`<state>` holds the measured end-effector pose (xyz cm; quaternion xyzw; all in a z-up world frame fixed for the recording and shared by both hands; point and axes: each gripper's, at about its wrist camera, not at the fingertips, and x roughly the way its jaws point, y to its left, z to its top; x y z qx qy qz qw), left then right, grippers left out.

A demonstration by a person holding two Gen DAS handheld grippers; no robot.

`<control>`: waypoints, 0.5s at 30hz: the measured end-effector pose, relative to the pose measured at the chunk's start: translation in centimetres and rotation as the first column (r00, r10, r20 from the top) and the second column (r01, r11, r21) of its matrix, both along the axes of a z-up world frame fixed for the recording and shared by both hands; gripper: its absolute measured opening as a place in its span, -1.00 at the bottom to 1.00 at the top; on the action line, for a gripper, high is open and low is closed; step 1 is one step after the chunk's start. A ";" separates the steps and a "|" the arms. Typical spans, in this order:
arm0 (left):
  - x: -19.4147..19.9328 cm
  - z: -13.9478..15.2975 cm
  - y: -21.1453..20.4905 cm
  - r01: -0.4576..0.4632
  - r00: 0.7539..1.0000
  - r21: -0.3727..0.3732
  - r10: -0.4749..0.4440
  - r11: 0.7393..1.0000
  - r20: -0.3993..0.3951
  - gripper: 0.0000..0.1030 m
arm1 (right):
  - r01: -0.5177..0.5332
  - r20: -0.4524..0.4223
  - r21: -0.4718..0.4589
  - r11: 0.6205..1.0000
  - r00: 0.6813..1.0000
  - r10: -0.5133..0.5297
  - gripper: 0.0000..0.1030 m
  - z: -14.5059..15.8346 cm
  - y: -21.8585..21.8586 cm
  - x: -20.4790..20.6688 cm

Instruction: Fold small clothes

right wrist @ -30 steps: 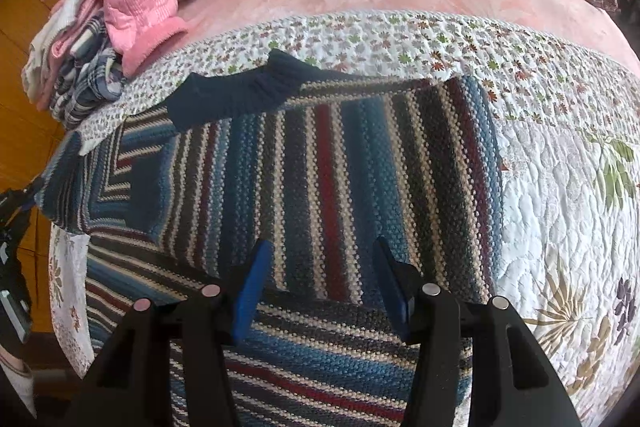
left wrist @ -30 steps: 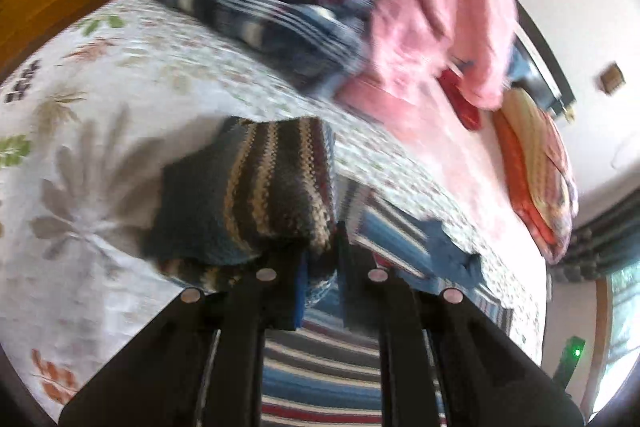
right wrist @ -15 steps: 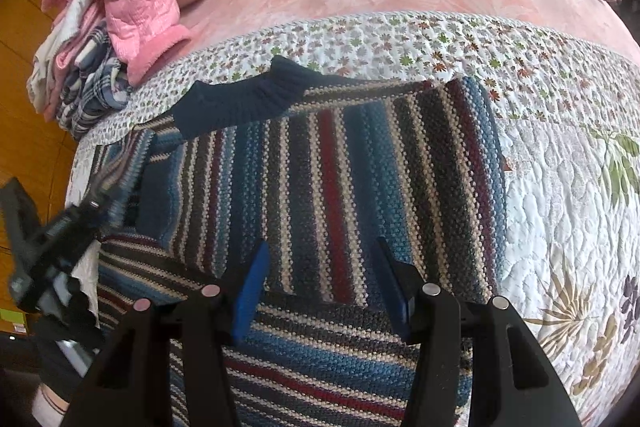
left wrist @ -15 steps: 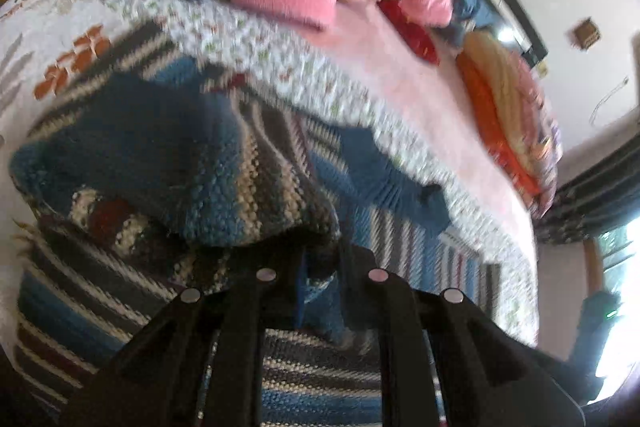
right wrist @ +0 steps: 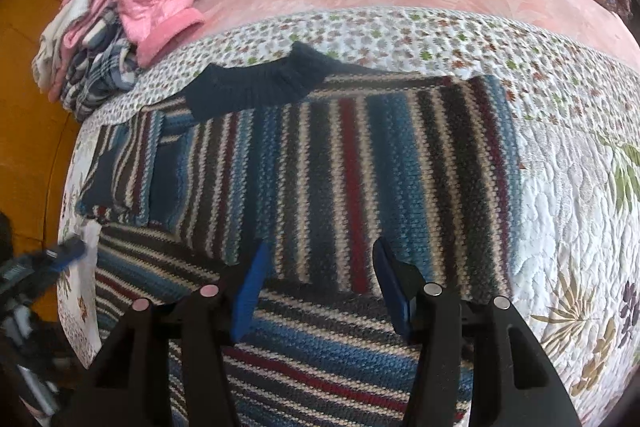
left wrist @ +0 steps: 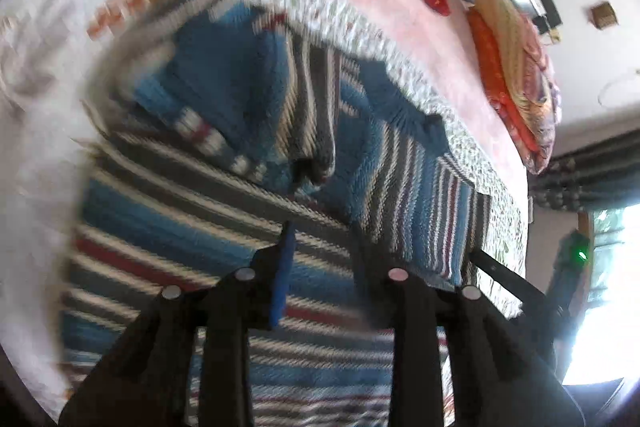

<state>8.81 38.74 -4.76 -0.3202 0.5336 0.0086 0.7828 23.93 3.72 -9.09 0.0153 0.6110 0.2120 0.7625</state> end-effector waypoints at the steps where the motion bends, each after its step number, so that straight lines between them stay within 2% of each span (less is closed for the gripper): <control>1: -0.1 0.9 0.8 0.001 1.000 0.051 -0.002 0.999 0.014 -0.28 | -0.012 0.002 -0.002 1.000 1.000 0.012 0.07 0.1 0.4 -0.3; 2: -0.1 1.6 1.8 0.004 0.999 0.113 -0.008 0.994 0.035 -0.19 | -0.023 0.002 -0.001 1.000 1.000 0.023 0.07 0.1 0.7 -0.6; 4: 0.3 1.8 3.9 -0.030 0.997 0.213 0.015 0.977 0.072 -0.19 | -0.054 -0.003 -0.001 0.999 0.999 0.054 0.07 0.0 1.7 -1.2; 5: 0.8 1.4 4.6 -0.045 0.997 0.237 0.029 0.970 0.069 -0.19 | -0.072 -0.002 -0.009 0.997 0.997 0.072 0.07 -0.1 2.2 -1.6; 8: 2.4 -1.7 6.9 -0.062 0.998 0.242 0.061 0.968 0.012 -0.23 | -0.119 -0.001 -0.035 0.992 0.993 0.119 0.07 -0.5 3.4 -2.8; 10: 3.6 -4.1 7.5 -0.038 0.997 0.258 0.053 0.966 -0.053 -0.23 | -0.136 -0.012 -0.031 0.990 0.991 0.135 0.07 -0.7 4.1 -3.3; 12: 3.6 -5.6 8.2 -0.028 0.996 0.263 0.051 0.965 -0.080 -0.23 | -0.136 -0.015 -0.022 0.990 0.991 0.136 0.08 -0.6 4.8 -3.6; 15: 4.3 -8.1 8.0 0.061 0.984 0.320 -0.004 0.945 -0.176 -0.17 | -0.119 -0.043 0.044 0.992 0.992 0.120 0.15 -0.1 6.5 -3.4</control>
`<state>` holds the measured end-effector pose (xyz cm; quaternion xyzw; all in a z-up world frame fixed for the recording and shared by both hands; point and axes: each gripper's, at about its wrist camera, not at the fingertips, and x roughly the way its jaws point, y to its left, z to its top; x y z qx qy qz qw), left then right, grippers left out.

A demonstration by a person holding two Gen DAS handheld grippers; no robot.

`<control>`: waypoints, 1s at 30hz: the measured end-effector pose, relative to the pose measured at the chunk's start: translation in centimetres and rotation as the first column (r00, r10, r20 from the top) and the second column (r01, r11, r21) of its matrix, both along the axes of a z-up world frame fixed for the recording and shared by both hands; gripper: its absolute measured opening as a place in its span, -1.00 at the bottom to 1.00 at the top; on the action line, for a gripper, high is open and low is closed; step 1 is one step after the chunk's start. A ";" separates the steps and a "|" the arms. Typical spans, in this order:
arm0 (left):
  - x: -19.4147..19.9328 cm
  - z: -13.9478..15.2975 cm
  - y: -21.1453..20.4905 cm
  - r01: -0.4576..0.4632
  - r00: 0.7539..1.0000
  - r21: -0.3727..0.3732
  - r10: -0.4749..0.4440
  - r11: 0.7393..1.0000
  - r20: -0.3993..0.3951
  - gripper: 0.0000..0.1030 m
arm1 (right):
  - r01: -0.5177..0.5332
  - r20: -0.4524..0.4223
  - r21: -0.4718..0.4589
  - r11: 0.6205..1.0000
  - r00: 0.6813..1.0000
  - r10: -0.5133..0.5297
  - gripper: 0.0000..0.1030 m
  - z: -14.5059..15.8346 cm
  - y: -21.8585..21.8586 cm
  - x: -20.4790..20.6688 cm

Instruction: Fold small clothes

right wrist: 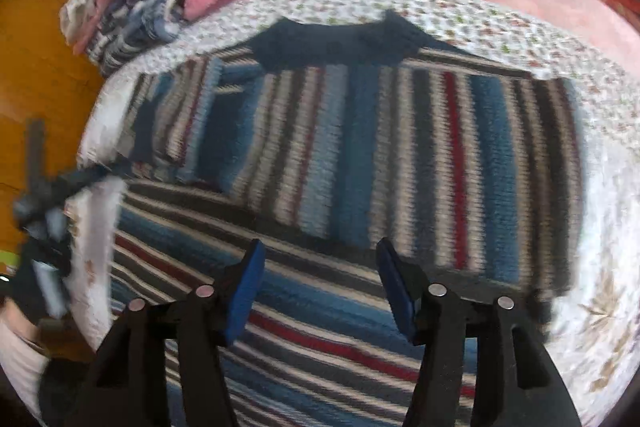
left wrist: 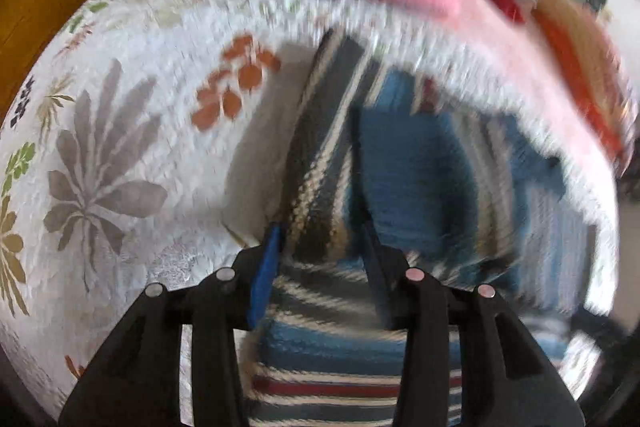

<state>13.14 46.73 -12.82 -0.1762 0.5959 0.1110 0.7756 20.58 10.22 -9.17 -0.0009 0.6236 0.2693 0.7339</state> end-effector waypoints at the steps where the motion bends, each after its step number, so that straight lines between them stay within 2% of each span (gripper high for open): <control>1: 0.0 -0.4 0.0 0.021 1.000 0.028 -0.021 0.999 -0.008 -0.17 | 0.001 -0.010 0.024 1.000 1.000 -0.001 0.16 0.3 0.9 0.1; 4: -0.1 0.1 0.8 0.000 1.000 -0.019 0.000 1.000 0.015 -0.14 | -0.004 0.000 0.050 0.999 1.000 0.004 0.17 1.1 4.5 0.7; 5: -0.2 0.9 1.7 -0.036 0.999 -0.071 0.038 0.997 0.030 -0.13 | -0.005 0.005 0.055 0.998 1.000 0.004 0.18 1.3 5.7 1.0; 8: -0.7 3.4 3.6 -0.121 0.987 -0.137 0.134 0.983 0.092 -0.08 | 0.022 -0.076 0.109 0.994 0.997 -0.014 0.24 0.5 9.9 2.4; 12: -1.2 5.4 4.4 -0.147 0.976 -0.112 0.162 0.983 0.143 0.01 | 0.049 -0.144 0.110 0.993 0.989 -0.033 0.25 -1.6 14.0 3.4; 16: -1.0 4.9 4.6 -0.163 0.975 -0.107 0.176 0.981 0.132 0.01 | 0.059 -0.198 0.049 0.997 0.979 -0.048 0.24 -4.3 16.7 3.5; 17: -1.2 5.0 4.7 -0.167 0.975 -0.114 0.181 0.979 0.129 0.01 | 0.057 -0.205 0.036 0.998 0.978 -0.049 0.16 -4.9 17.2 3.5; 18: -1.3 4.8 4.9 -0.170 0.974 -0.120 0.185 0.978 0.127 0.00 | 0.049 -0.212 0.036 0.998 0.976 -0.040 -0.18 -5.3 17.6 3.3; 19: -1.3 4.7 5.0 -0.174 0.974 -0.121 0.189 0.977 0.127 0.00 | 0.046 -0.220 0.037 0.998 0.975 -0.037 -0.41 -5.5 17.7 3.2; 21: -1.4 4.8 5.1 -0.169 0.975 -0.110 0.182 0.980 0.129 0.01 | 0.038 -0.198 0.050 0.998 0.980 -0.028 -0.55 -5.0 17.7 3.0; 25: -1.0 4.7 4.7 -0.145 0.979 -0.075 0.154 0.987 0.131 0.01 | 0.022 -0.126 0.087 0.996 0.992 -0.011 -0.58 -2.1 16.4 2.8; 30: -0.5 4.4 3.1 -0.092 0.987 -0.056 0.098 0.994 0.128 0.01 | 0.042 -0.049 0.107 0.993 0.998 -0.037 -0.58 1.9 12.5 3.4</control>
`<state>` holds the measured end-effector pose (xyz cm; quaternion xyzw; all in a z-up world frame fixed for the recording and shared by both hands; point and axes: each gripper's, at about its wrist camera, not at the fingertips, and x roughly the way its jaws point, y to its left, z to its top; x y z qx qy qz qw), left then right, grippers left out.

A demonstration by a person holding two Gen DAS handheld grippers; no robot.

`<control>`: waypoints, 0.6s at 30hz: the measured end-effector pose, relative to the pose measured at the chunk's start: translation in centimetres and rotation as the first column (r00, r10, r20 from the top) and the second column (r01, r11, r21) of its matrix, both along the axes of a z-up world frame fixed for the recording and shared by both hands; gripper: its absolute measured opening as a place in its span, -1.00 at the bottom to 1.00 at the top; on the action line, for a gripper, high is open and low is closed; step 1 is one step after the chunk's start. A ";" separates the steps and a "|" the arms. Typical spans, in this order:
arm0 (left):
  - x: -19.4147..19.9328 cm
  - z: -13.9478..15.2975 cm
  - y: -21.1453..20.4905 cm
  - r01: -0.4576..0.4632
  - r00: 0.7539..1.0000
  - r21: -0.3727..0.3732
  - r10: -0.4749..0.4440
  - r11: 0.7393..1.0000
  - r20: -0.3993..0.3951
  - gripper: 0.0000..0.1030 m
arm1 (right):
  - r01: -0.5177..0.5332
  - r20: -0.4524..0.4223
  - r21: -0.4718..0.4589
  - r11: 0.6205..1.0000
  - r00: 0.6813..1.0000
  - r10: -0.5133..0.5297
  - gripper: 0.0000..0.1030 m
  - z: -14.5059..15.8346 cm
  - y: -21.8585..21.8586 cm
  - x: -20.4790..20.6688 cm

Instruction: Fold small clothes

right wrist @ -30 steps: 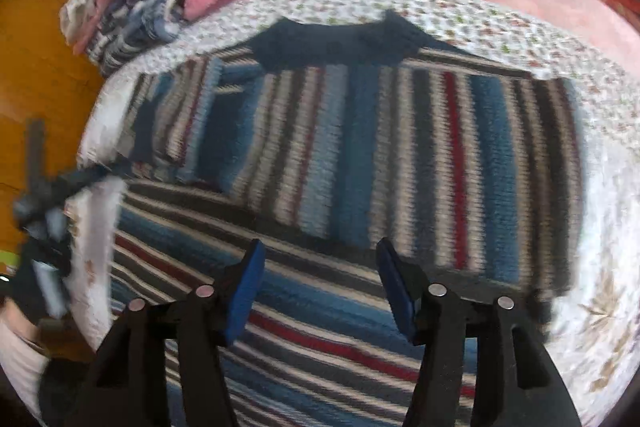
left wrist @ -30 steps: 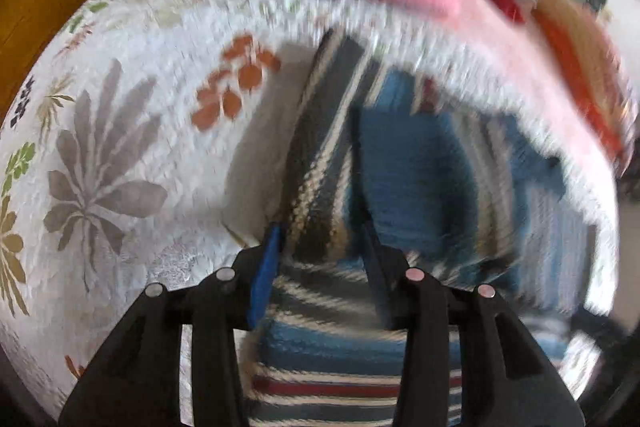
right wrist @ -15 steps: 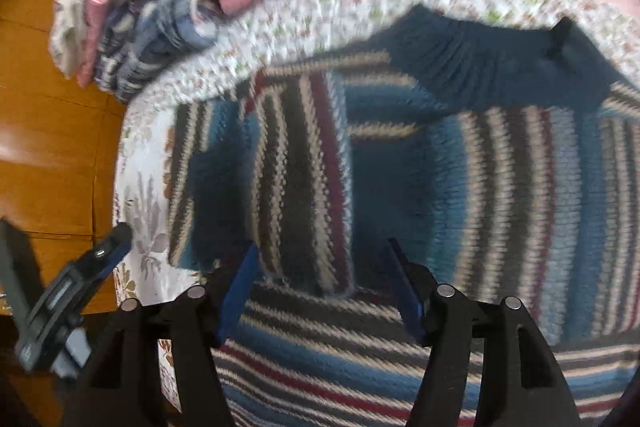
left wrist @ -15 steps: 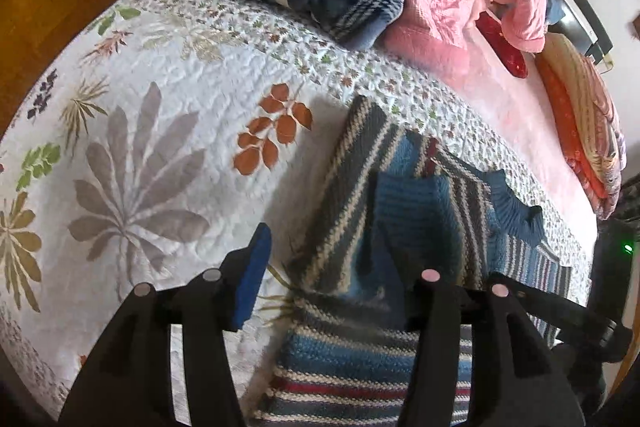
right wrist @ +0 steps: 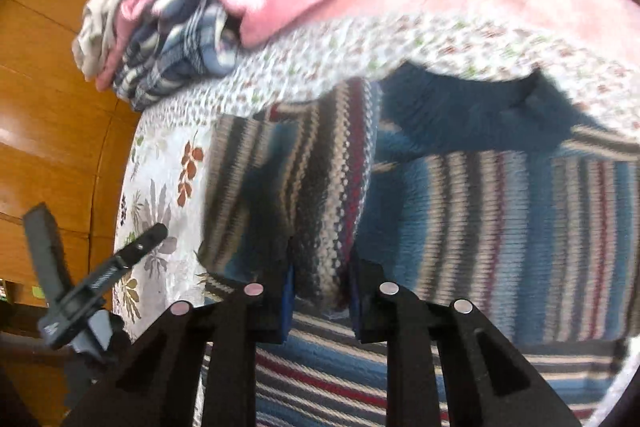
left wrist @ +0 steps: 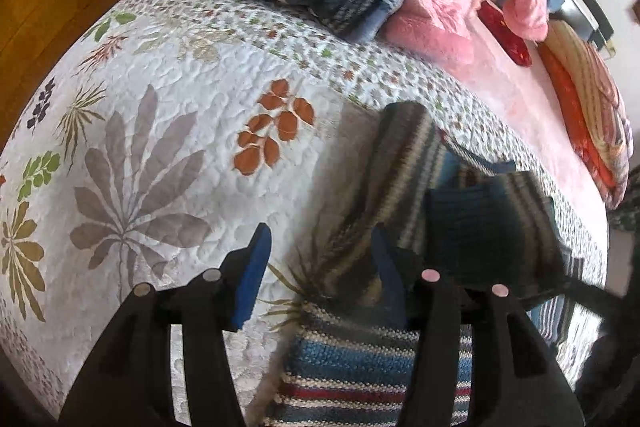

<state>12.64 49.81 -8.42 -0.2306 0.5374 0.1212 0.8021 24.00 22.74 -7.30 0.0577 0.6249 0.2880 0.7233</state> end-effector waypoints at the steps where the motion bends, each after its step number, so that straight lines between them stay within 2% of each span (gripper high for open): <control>1: 0.2 -0.1 -0.6 0.019 1.000 0.007 -0.019 1.000 -0.005 0.01 | 0.009 0.008 -0.007 1.000 1.000 -0.009 -0.58 0.3 -0.9 0.2; 4: 0.5 -0.7 -1.9 0.060 0.998 0.027 -0.060 0.998 -0.024 0.01 | 0.031 0.005 -0.048 0.998 1.000 -0.031 -0.58 -0.7 -2.8 0.6; 10: 0.8 -3.6 -4.7 0.161 0.981 0.087 -0.150 0.983 -0.123 0.03 | 0.056 -0.058 -0.125 0.990 0.996 -0.064 -0.49 -6.0 -3.6 0.7; 14: 0.7 -5.2 -4.9 0.182 0.971 0.085 -0.166 0.980 -0.171 0.05 | 0.047 -0.001 -0.197 0.979 0.999 -0.048 -0.27 -5.6 -3.1 0.3; 17: 0.8 -4.1 -4.3 0.158 0.980 0.089 -0.145 0.983 -0.137 0.03 | 0.069 0.140 -0.268 0.961 0.990 -0.032 -0.24 -2.6 -2.9 -0.5; 18: 0.8 -3.4 -4.0 0.141 0.985 0.089 -0.130 0.986 -0.115 0.04 | 0.059 0.203 -0.294 0.954 0.979 0.002 -0.23 -1.3 -2.1 -1.1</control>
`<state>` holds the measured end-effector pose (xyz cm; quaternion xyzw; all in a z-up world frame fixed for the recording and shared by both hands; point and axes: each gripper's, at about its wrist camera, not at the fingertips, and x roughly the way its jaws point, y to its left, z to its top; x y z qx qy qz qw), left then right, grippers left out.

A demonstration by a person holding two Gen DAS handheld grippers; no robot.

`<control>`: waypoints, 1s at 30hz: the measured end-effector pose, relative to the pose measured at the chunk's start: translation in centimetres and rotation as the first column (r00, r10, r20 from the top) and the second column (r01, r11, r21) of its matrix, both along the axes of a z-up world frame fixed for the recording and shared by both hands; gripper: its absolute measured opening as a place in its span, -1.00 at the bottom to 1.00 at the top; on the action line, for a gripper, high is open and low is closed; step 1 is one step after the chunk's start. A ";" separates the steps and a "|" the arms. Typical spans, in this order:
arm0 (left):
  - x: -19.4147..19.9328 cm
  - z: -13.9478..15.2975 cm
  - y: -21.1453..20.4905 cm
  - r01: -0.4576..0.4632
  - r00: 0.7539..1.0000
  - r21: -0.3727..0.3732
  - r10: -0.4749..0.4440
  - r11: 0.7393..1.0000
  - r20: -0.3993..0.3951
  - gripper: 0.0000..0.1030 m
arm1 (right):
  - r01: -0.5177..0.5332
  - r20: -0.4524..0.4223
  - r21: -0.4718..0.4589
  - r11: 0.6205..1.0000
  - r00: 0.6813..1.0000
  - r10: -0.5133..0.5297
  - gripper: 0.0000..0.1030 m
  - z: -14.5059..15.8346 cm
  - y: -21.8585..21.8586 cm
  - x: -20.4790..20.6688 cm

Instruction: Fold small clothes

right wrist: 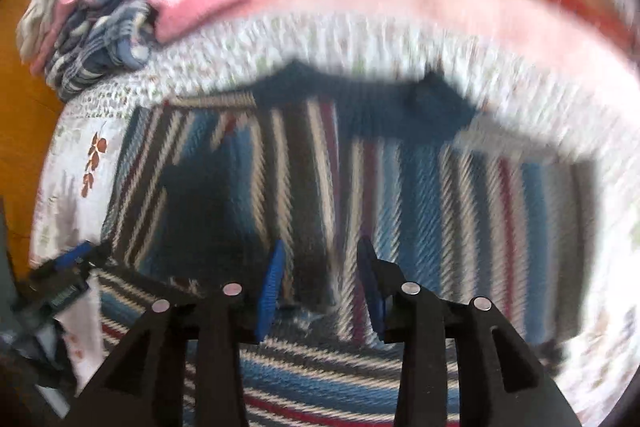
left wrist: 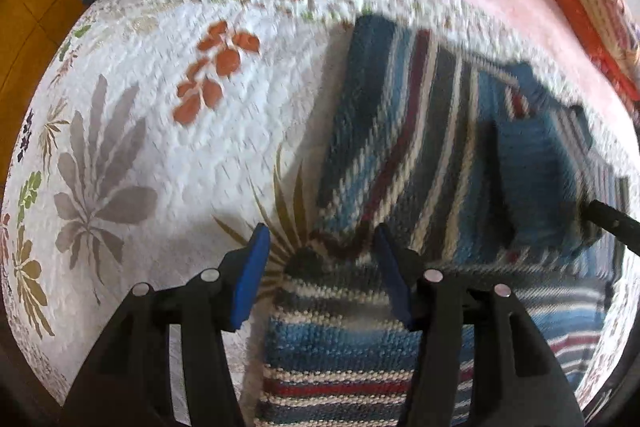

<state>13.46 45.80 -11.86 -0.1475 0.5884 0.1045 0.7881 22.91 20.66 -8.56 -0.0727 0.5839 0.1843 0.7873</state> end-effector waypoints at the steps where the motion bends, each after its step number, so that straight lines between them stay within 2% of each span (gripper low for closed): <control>1: 0.0 0.6 0.4 -0.015 1.000 -0.006 0.015 1.000 0.018 0.04 | -0.026 0.031 -0.011 1.000 0.999 0.026 -0.23 0.8 0.7 -0.4; 2: 0.0 1.0 0.7 -0.028 0.999 -0.014 0.028 1.000 0.030 0.06 | -0.056 0.040 -0.002 0.998 0.998 0.056 -0.23 1.5 1.6 -0.8; 4: 0.0 1.4 1.0 -0.046 0.998 -0.024 0.047 0.999 0.043 0.06 | -0.123 -0.024 0.056 0.991 0.992 0.125 -0.22 1.5 4.3 -1.5; 6: 0.1 1.7 1.5 -0.065 0.997 -0.028 0.066 0.998 0.048 0.06 | -0.153 -0.076 0.062 0.986 0.985 0.158 -0.20 0.8 6.7 -2.2; 11: -0.3 2.0 3.2 -0.121 0.991 -0.007 0.121 0.993 0.055 0.06 | -0.188 -0.094 -0.123 0.974 0.980 0.177 0.08 -2.8 10.8 -3.4; 12: -0.3 2.0 3.2 -0.125 0.991 -0.006 0.125 0.992 0.054 0.06 | -0.184 -0.103 -0.148 0.972 0.980 0.170 0.09 -3.4 11.4 -3.5; 15: -0.2 1.8 2.9 -0.112 0.993 -0.010 0.113 0.994 0.046 0.06 | -0.177 -0.109 -0.209 0.962 0.982 0.157 0.07 -5.4 12.2 -3.4; 16: -0.1 1.8 2.6 -0.101 0.994 -0.008 0.101 0.995 0.045 0.06 | -0.187 -0.098 -0.220 0.957 0.981 0.169 -0.01 -5.6 12.3 -3.4; 17: 0.0 1.8 2.4 -0.090 0.995 -0.007 0.090 0.996 0.046 0.06 | -0.191 -0.091 -0.221 0.956 0.980 0.175 -0.18 -5.6 12.4 -3.4; 18: 0.1 1.8 1.9 -0.075 0.996 -0.005 0.075 0.997 0.047 0.06 | -0.181 -0.094 -0.200 0.963 0.982 0.166 -0.31 -5.3 12.1 -3.3; 19: 0.1 1.9 1.5 -0.058 0.997 -0.001 0.058 0.998 0.050 0.06 | -0.168 -0.098 -0.177 0.970 0.983 0.152 -0.55 -4.9 11.5 -3.1; 20: 0.2 1.9 1.2 -0.045 0.998 0.004 0.045 0.999 0.052 0.07 | -0.155 -0.102 -0.160 0.975 0.985 0.140 -0.63 -4.6 10.7 -3.0; 24: 0.4 2.0 -0.4 0.009 0.998 0.028 -0.010 1.000 0.058 0.11 | -0.061 -0.154 0.038 0.997 0.986 0.066 -0.65 -2.4 5.9 -1.5; 30: 0.6 1.6 -2.0 0.052 0.997 0.042 -0.054 0.998 0.056 0.11 | 0.073 -0.199 0.217 0.973 0.980 -0.030 -0.65 0.5 -2.2 -0.2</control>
